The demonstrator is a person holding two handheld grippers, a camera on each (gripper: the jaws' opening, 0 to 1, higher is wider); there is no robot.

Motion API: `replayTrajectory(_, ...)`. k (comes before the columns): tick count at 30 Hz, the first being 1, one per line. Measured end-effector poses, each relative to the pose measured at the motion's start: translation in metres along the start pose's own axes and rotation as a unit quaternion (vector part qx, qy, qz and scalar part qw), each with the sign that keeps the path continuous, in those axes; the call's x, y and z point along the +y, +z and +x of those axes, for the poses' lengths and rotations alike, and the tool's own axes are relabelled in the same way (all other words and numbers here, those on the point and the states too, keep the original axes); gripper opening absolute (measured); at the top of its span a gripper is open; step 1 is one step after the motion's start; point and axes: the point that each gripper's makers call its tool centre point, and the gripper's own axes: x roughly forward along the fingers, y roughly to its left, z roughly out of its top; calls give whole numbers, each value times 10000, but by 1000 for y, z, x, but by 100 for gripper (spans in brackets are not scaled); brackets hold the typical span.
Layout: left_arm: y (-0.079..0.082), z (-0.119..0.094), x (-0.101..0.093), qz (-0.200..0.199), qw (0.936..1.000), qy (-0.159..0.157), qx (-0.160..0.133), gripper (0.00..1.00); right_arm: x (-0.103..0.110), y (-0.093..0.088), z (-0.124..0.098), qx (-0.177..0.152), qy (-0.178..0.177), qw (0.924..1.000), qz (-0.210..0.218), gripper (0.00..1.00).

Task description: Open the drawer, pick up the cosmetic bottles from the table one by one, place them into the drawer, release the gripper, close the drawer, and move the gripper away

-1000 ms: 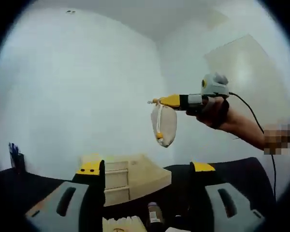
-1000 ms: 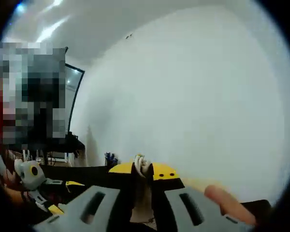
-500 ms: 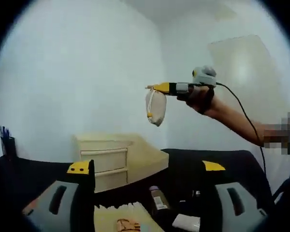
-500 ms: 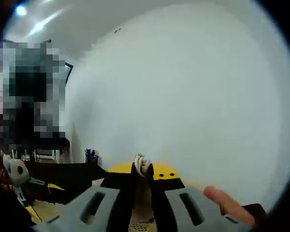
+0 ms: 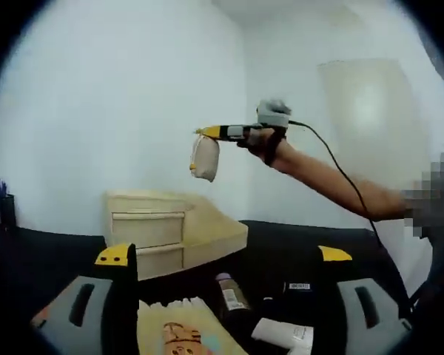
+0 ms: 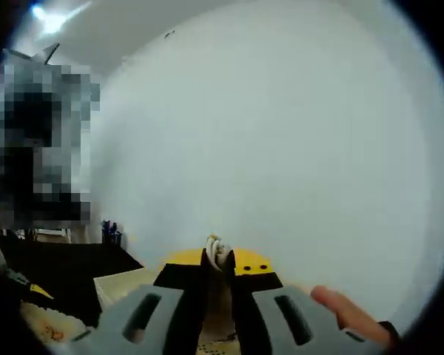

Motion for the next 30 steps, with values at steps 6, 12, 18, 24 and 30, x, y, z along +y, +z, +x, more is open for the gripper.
replayTrajectory(6,7,-4,5,49,9999,13,-118,95,-13,-29,28,132,-185,9995,200,8)
replayTrajectory(12,12,-6,5,19,9997,24,-223,93,-17,-49,50,163,-395,9991,59,9)
replayTrajectory(18,9,-5,-1,46,9998,9,-203,92,-22,-59,72,112,-594,9980,209,9)
replayTrajectory(24,6,-5,-4,47,9998,32,-186,91,-32,-76,100,118,-858,9957,340,9)
replayTrajectory(30,4,-4,-2,53,9999,29,-146,90,-38,-94,120,106,-1009,9931,590,9)
